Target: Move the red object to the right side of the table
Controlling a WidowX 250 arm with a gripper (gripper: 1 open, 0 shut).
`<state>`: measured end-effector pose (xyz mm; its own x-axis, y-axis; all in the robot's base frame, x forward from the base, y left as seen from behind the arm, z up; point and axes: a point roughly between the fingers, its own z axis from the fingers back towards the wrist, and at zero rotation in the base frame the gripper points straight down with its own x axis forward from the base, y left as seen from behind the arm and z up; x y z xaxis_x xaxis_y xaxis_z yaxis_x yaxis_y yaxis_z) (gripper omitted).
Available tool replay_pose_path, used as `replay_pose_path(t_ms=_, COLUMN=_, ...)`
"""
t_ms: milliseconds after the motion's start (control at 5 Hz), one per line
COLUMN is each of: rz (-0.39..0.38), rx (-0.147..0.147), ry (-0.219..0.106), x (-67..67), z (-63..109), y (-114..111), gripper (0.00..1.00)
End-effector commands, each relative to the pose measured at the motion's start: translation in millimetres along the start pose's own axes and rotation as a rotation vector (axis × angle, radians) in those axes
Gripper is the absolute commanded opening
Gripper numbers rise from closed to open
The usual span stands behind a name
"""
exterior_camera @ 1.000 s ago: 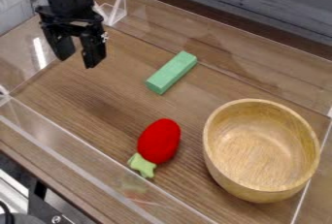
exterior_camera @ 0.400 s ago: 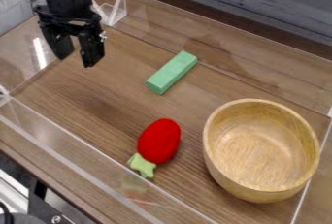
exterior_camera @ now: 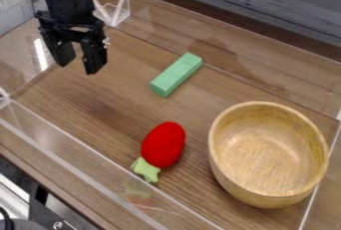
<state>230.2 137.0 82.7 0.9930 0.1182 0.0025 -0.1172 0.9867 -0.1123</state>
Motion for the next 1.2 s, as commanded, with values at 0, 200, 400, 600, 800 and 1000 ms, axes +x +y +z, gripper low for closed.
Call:
replay_pose_path(t_ms=0, rz=-0.012, rx=0.015, ry=-0.006, x=1.9, z=2.0, y=-3.9, gripper=1.0)
replay_pose_path(t_ms=200, rz=-0.036, rx=0.004, ry=0.013, x=-2.7, z=-3.2, y=-23.2, gripper=1.0)
replay_pose_path(t_ms=400, rz=-0.081, rx=-0.01, ry=0.022, x=-10.2, z=-10.2, y=-53.6, gripper=1.0)
replay_pose_path(t_ms=600, rz=-0.138, rx=-0.016, ry=0.023, x=-13.5, z=-16.1, y=-97.1, gripper=1.0)
replay_pose_path(t_ms=800, rz=-0.194, rx=-0.027, ry=0.026, x=-17.3, z=-24.4, y=-137.6, gripper=1.0)
replay_pose_path(t_ms=1000, rz=-0.184, rx=-0.026, ry=0.015, x=-23.0, z=-29.8, y=-138.7, gripper=1.0)
